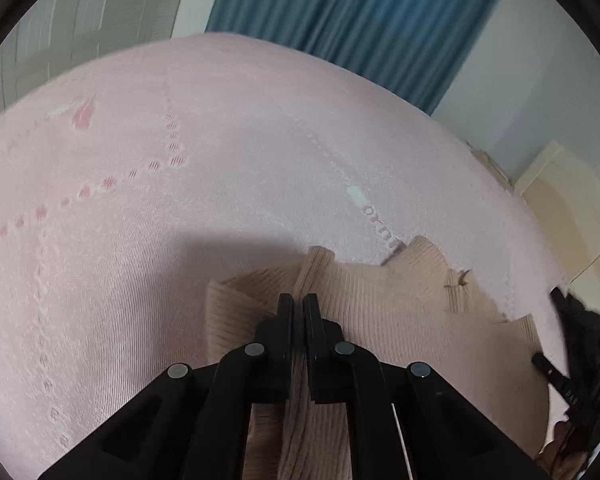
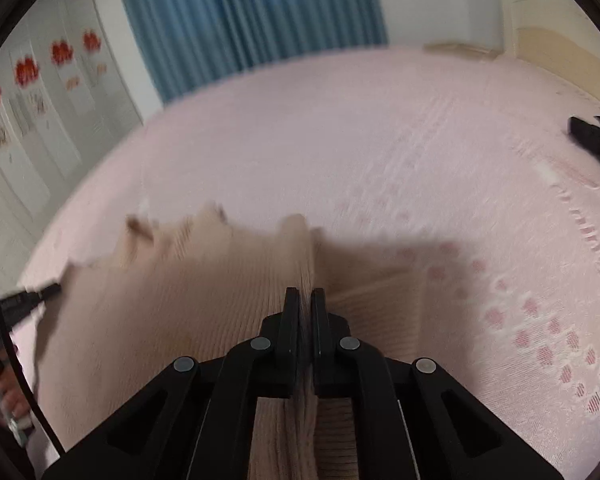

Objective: Fold small clothes

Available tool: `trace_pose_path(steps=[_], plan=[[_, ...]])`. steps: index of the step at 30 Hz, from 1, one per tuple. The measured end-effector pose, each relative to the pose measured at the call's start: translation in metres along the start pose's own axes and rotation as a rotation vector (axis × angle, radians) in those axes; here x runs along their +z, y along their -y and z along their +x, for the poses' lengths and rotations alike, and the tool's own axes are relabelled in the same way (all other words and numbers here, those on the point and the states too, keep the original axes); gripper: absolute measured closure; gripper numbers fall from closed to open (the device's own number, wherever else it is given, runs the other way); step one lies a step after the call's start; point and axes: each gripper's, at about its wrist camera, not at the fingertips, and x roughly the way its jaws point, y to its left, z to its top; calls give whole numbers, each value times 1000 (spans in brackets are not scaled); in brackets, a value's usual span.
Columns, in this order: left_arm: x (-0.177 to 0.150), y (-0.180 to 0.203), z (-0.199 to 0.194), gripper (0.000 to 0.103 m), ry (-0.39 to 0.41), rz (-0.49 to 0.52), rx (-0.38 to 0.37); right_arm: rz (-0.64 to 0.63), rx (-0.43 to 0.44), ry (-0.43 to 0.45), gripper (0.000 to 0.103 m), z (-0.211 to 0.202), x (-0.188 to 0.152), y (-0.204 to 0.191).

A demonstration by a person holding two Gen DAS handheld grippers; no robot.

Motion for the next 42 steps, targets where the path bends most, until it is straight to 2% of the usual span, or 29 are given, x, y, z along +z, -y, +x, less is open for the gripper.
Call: trace_pose_path(steps=[3, 6, 8, 9, 11, 12, 13, 14, 16, 18, 21, 25, 26, 27, 29, 31, 39, 42], plan=[[-5, -2, 3, 95, -19, 1, 1, 24, -44, -87, 98, 19, -5, 6], [-5, 0, -8, 90, -50, 1, -16, 10, -64, -85, 94, 11, -6, 3], [-9, 0, -22, 81, -64, -6, -35, 26, -58, -87, 84, -11, -4, 2], [-13, -1, -29, 81, -66, -8, -38, 29, -53, -83, 80, -20, -5, 1], [-23, -1, -49, 80, -77, 7, -45, 34, -27, -59, 62, -52, -14, 1], [-28, 0, -58, 78, -80, 16, -47, 36, -15, -54, 59, -65, -18, 0], [-36, 0, -71, 68, -79, 23, -56, 38, 1, -61, 56, -77, -26, 0], [-43, -1, -82, 51, -73, 25, -71, 38, 16, -86, 56, -91, -39, 2], [-62, -6, -103, 33, -54, 25, -107, 61, 32, -110, 56, -105, -55, 1], [-79, -7, -115, 33, -63, 15, -117, 63, 44, -148, 55, -120, -82, 2], [-112, -20, -120, 33, -128, -33, -146, 72, 47, -180, 48, -129, -109, 5], [-154, -37, -108, 35, -215, -134, -229, 125, 37, -247, 47, -116, -140, 4], [-158, -38, -108, 35, -195, -139, -238, 140, 37, -250, 46, -113, -144, 5], [-159, -40, -107, 35, -169, -137, -249, 147, 32, -231, 45, -113, -147, 4], [-155, -41, -99, 35, -164, -154, -279, 170, 65, -205, 37, -111, -145, 2], [-149, -43, -89, 35, -150, -193, -300, 223, 100, -189, 37, -102, -140, 4], [-119, -40, -57, 35, -98, -245, -301, 378, 126, -114, 38, -66, -114, 14], [-108, -43, -47, 45, -98, -287, -307, 391, 115, -108, 45, -57, -103, 16]])
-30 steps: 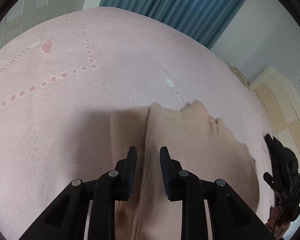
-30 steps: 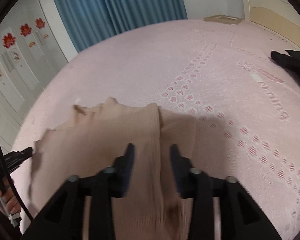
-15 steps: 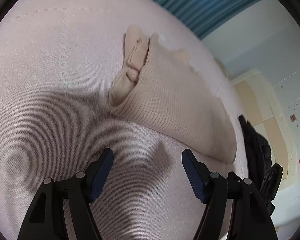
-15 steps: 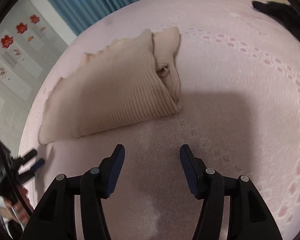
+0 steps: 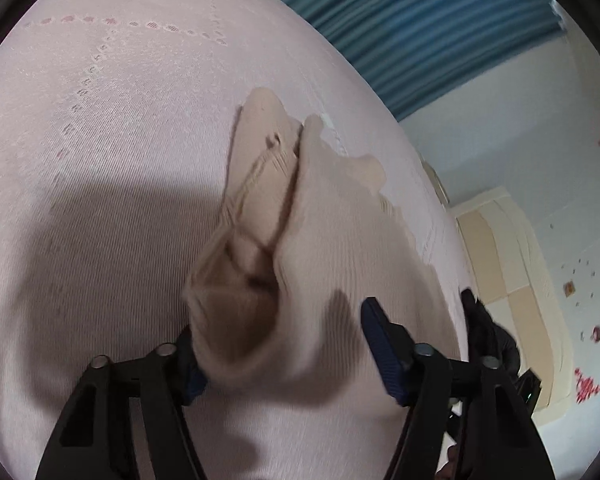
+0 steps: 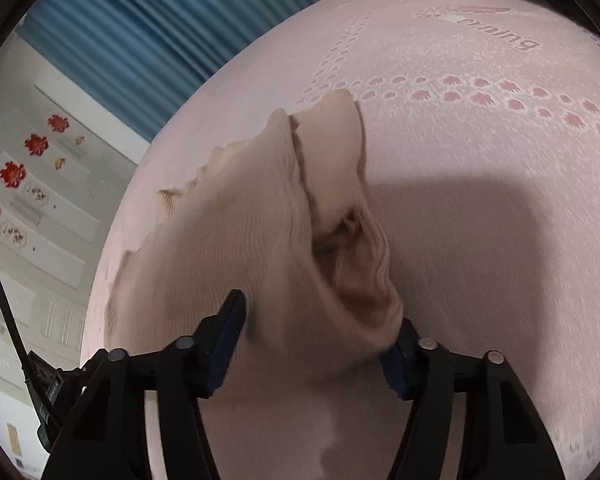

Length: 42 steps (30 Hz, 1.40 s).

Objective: Fold small clothes

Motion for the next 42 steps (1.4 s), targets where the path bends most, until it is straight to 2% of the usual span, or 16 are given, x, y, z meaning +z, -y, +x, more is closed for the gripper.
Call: trace_pose_path(steps=[1, 2, 3, 4, 6, 7, 10, 14, 25, 27, 28, 29, 33, 35, 38, 42], plan=[[3, -2, 2, 55, 0, -19, 4, 5, 0, -2, 51, 4, 5, -1], [5, -5, 3, 72, -2, -36, 14, 8, -4, -7, 64, 8, 9, -1], [7, -9, 4, 80, -9, -56, 20, 9, -1, -19, 73, 11, 12, 0], [7, -15, 3, 89, -22, -81, 2, 11, 32, -52, 90, 16, 15, 0], [4, -16, -5, 92, -9, -89, -6, 24, 57, -74, 93, 17, 18, 4], [1, -12, -10, 93, -1, -59, 8, 18, 64, -72, 94, 14, 19, 4], [-9, 0, -28, 93, -2, 0, 36, -17, 83, -63, 95, -5, 18, 0], [-29, 3, -53, 93, -17, 19, 62, -43, 72, -96, 95, -30, 3, -1], [-125, -10, -140, 92, -72, 45, 89, -143, 18, -132, 94, -125, -77, 18], [-134, -11, -146, 89, -81, 58, 108, -178, 1, -150, 91, -134, -87, 19], [-135, -11, -147, 85, -94, 60, 124, -203, -15, -164, 82, -136, -89, 19], [-135, -12, -149, 78, -105, 62, 152, -227, -37, -171, 78, -138, -92, 19], [-128, -14, -162, 61, -77, 110, 221, -342, -128, -120, 76, -158, -94, 15], [-119, -13, -170, 54, -42, 118, 214, -380, -165, -68, 72, -167, -88, 9], [-98, -8, -170, 54, -25, 110, 168, -410, -178, -11, 68, -170, -71, 0], [-72, 19, -148, 54, -5, 165, 149, -426, -206, 19, 69, -151, -47, -14]])
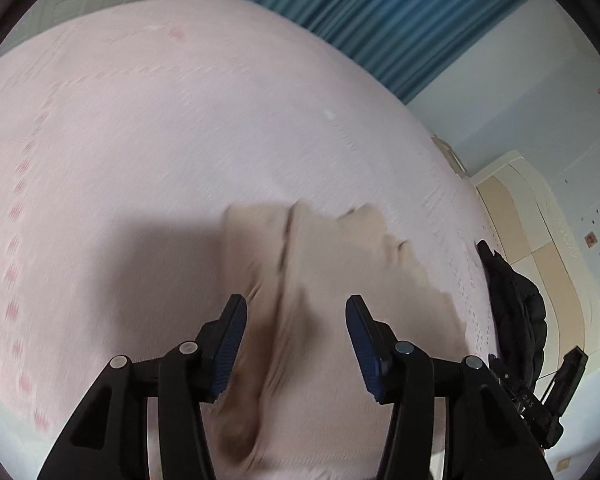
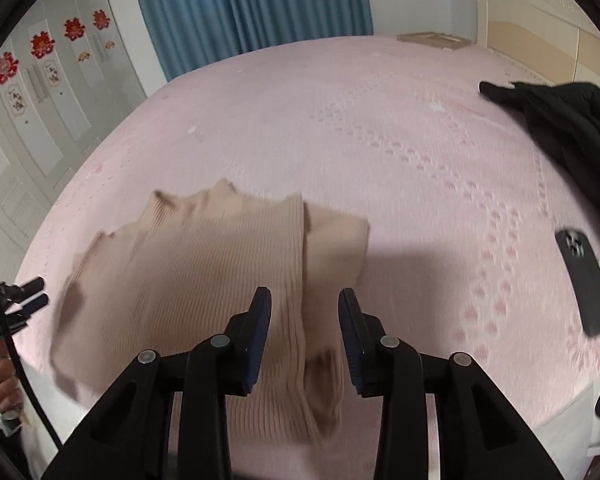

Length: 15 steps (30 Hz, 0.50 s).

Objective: Fold small clothes

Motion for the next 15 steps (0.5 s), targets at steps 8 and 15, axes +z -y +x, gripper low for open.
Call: trace_pose_path(steps=[8, 15], plan=[[37, 17, 62, 61, -22, 69, 87, 49, -5, -28, 69, 74, 42, -6], [42, 12, 92, 96, -24, 61, 106, 0, -22, -95, 98, 119, 46, -16]])
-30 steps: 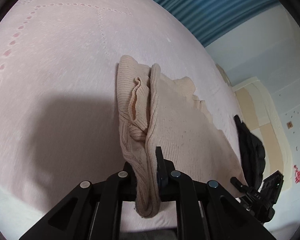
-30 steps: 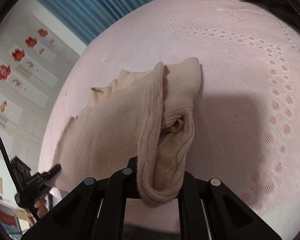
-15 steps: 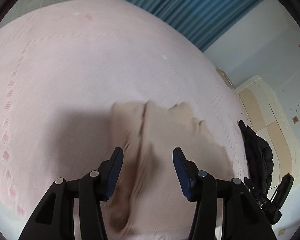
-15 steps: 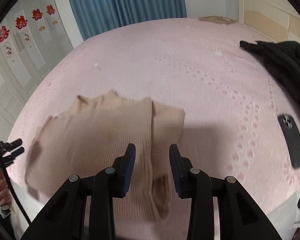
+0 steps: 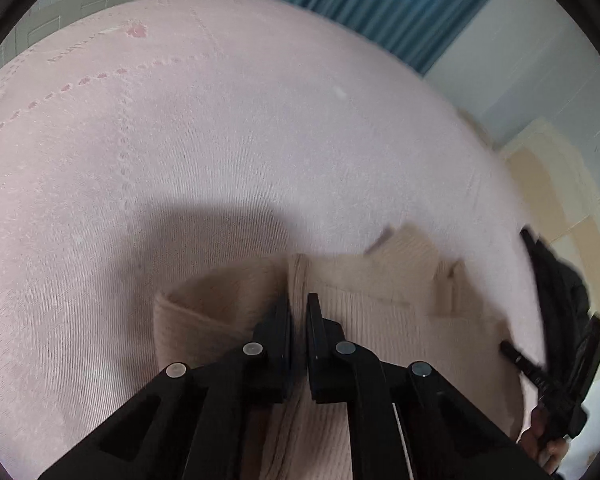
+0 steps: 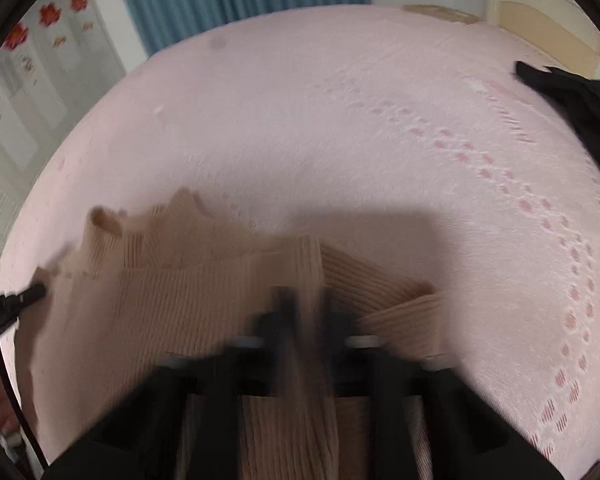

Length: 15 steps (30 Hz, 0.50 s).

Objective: Fold small clothes

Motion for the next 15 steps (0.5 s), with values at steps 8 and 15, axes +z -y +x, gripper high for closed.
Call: trace_pose_path(steps=[8, 15], plan=[[-3, -6, 7, 93, -11, 46, 40, 68, -11, 30, 96, 4, -9, 12], [-1, -5, -15, 69, 1, 56, 38, 52, 1, 95, 63, -49, -3, -26]])
